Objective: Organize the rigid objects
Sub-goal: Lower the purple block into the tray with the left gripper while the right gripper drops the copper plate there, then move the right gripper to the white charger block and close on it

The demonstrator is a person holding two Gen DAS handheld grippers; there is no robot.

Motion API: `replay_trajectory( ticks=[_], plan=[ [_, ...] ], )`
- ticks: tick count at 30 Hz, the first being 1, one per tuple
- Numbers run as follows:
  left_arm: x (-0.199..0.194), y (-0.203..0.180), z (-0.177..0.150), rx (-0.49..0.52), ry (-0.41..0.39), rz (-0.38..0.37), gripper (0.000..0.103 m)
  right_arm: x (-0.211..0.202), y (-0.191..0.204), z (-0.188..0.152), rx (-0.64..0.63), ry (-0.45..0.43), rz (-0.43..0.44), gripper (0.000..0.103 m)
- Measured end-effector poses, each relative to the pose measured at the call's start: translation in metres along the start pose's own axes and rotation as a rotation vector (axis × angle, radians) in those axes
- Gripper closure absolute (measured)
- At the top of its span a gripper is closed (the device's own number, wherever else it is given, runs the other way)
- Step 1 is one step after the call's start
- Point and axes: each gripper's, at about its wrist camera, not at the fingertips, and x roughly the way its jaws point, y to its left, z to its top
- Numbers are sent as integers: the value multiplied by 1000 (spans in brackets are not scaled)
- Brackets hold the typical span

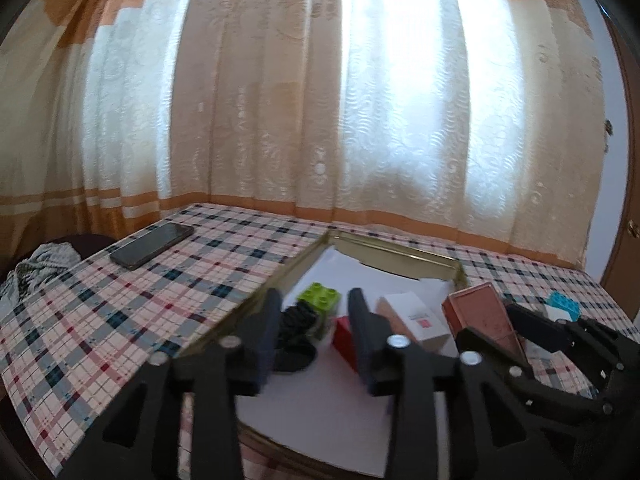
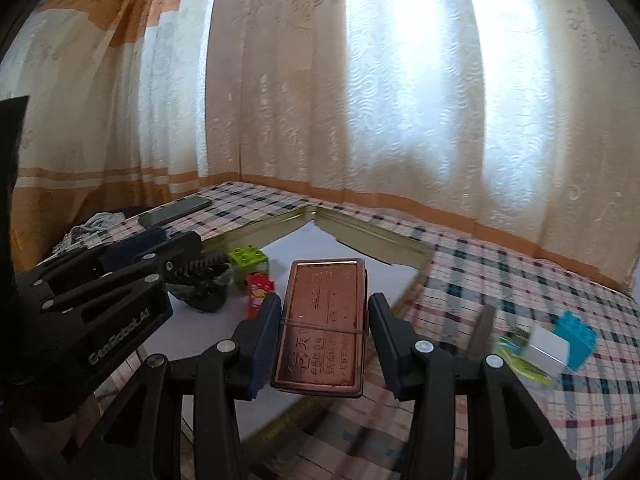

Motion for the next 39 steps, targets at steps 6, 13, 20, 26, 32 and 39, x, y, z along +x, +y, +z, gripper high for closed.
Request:
replay_trajectory(
  ticks=[6, 13, 20, 26, 32, 39],
  plan=[
    [1, 15, 3, -26, -10, 52, 32, 24, 3, 13, 4, 32, 40, 55],
    [1, 25, 3, -66, -12, 75, 1, 31, 1, 14, 22, 41, 38, 25],
    [-1, 14, 7, -28, 3, 65, 1, 14, -14, 8, 50, 38, 26, 25],
    [-9, -20, 15, 24, 4, 3, 1, -12, -47, 1, 99, 26, -14, 25],
    [-11, -73, 17, 106, 5, -72, 0, -37, -99, -10, 167, 19, -114, 25],
    [6, -132, 16, 170, 47, -134, 0, -50, -170, -30, 286, 71, -279, 25]
  ],
)
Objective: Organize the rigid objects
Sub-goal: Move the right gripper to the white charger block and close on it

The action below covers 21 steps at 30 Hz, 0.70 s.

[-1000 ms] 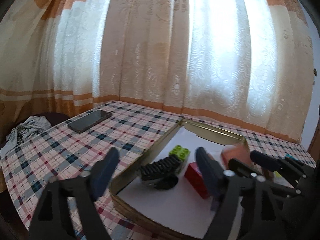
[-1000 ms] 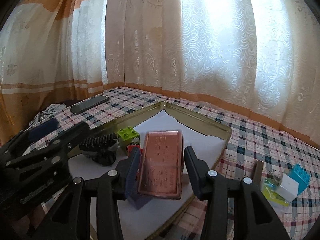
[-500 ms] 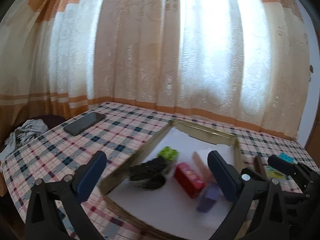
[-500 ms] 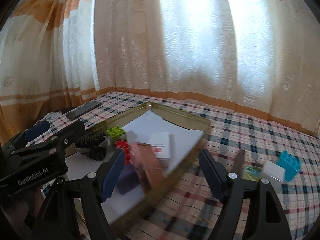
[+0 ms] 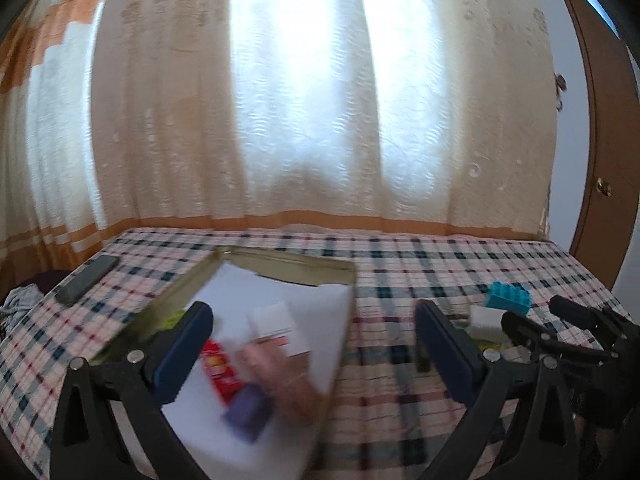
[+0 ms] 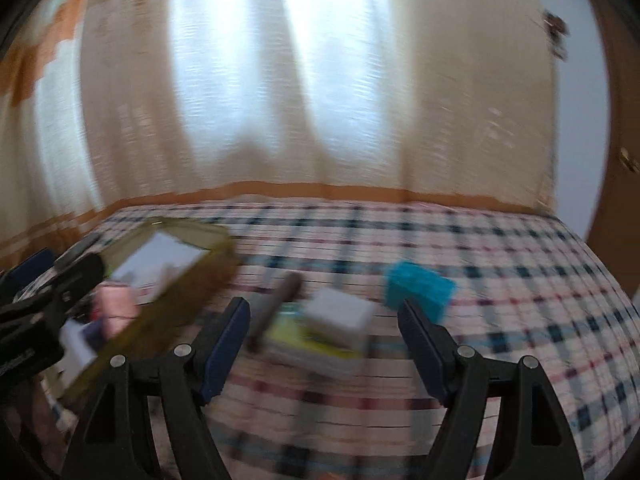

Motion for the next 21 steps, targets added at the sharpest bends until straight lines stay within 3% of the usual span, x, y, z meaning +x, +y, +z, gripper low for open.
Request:
replay_trajectory(
  ticks=[4, 16, 21],
  plan=[
    [17, -19, 2, 29, 24, 0, 0, 19, -18, 3, 38, 60, -39, 24],
    [37, -11, 7, -9, 44, 43, 0, 62, 9, 8, 24, 159, -37, 20],
    [42, -7, 10, -42, 58, 46, 0, 81, 19, 11, -14, 205, -103, 19]
  ],
)
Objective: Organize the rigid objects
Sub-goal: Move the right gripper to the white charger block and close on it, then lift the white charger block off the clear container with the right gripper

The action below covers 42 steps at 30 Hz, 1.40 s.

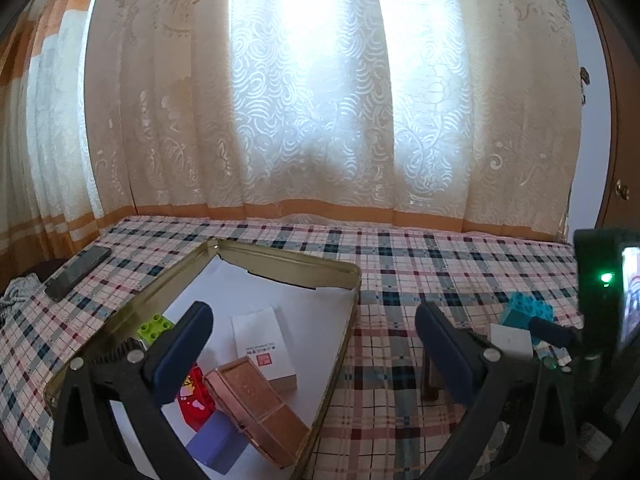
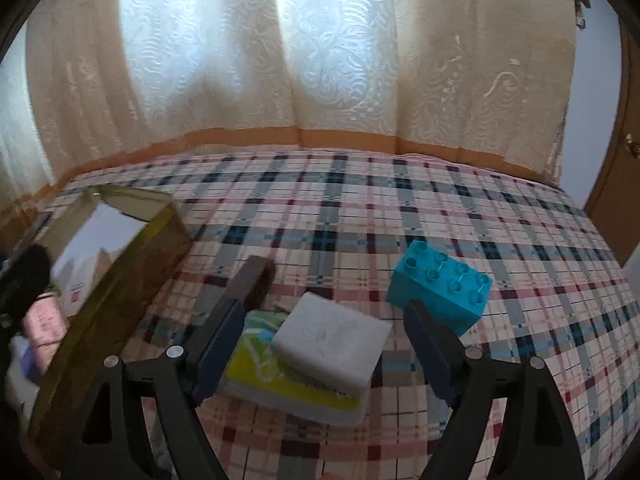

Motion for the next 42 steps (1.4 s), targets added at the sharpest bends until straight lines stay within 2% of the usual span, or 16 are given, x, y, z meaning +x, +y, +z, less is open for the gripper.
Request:
replay_trajectory(
  ticks=[5, 6, 7, 13, 20, 22, 23, 24, 27, 33, 35, 37, 42],
  plan=[
    [3, -4, -1, 17, 10, -15, 0, 13, -1, -2, 19, 40, 22, 20],
    [3, -7, -2, 25, 13, -21, 0, 12, -4, -3, 29, 42, 33, 24],
    [4, -9, -3, 31, 16, -25, 0, 11, -5, -3, 34, 39, 37, 34],
    [7, -21, -6, 54, 43, -54, 0, 0, -18, -11, 56, 11, 66, 34],
    [7, -48, -14, 119, 68, -93, 0, -27, -58, -25, 104, -64, -39, 34],
    [10, -59, -19, 133, 89, -114, 0, -31, -71, -29, 139, -68, -43, 35],
    [13, -65, -22, 144, 108, -127, 0, -33, -77, -31, 157, -74, -41, 44],
    [15, -69, -24, 153, 116, -130, 0, -36, -83, -32, 169, -83, -44, 58],
    [21, -82, -29, 189, 137, -127, 0, -39, -89, -33, 189, -100, -43, 58],
    [28, -84, -31, 185, 165, -122, 0, -41, -94, -36, 202, -106, -6, 58],
    [27, -83, -30, 176, 157, -122, 0, -42, -107, -39, 254, -109, 8, 51],
    [28, -82, -29, 173, 149, -117, 0, -46, -119, -43, 299, -122, 33, 30],
    [29, -78, -30, 164, 160, -140, 0, -49, -134, -49, 342, -110, 46, 26]
  ],
)
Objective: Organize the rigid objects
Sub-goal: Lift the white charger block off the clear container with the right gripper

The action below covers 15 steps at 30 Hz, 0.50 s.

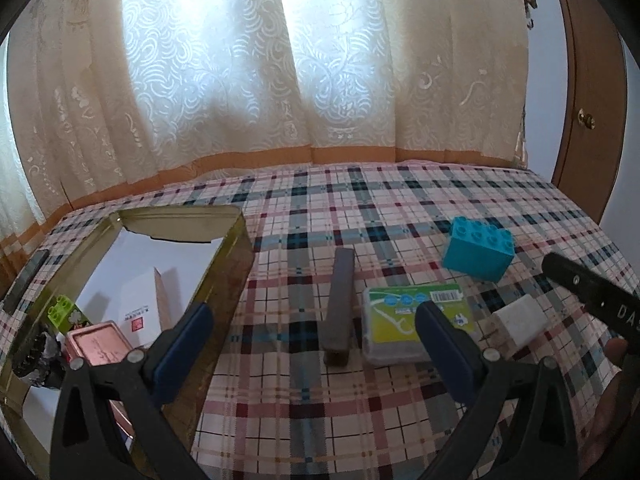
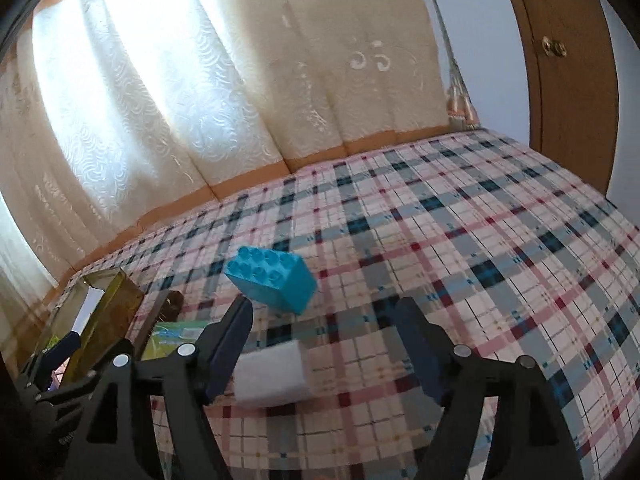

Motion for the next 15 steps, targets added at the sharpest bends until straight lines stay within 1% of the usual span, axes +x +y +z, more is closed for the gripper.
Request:
replay_trajectory(
  ticks=[4, 6, 8, 11, 13, 15],
  plan=[
    [0, 3, 0, -13, -1, 0, 0, 0, -2, -1, -7, 19, 0, 25],
    [-2, 5, 0, -14, -11, 16, 0, 1, 6, -2, -45, 29, 10, 25],
    [-4, 7, 0, -16, -23, 29, 0, 4, 18, -4, -102, 48, 14, 23],
    [-5, 9, -1, -27, -29, 37, 0, 11, 35, -9, -193, 100, 15, 14],
    [-5, 11, -1, -30, -30, 36, 0, 17, 42, -12, -234, 137, 13, 13],
    [-6, 12, -1, -33, -32, 38, 0, 24, 48, -17, -272, 187, -9, 13]
  ],
)
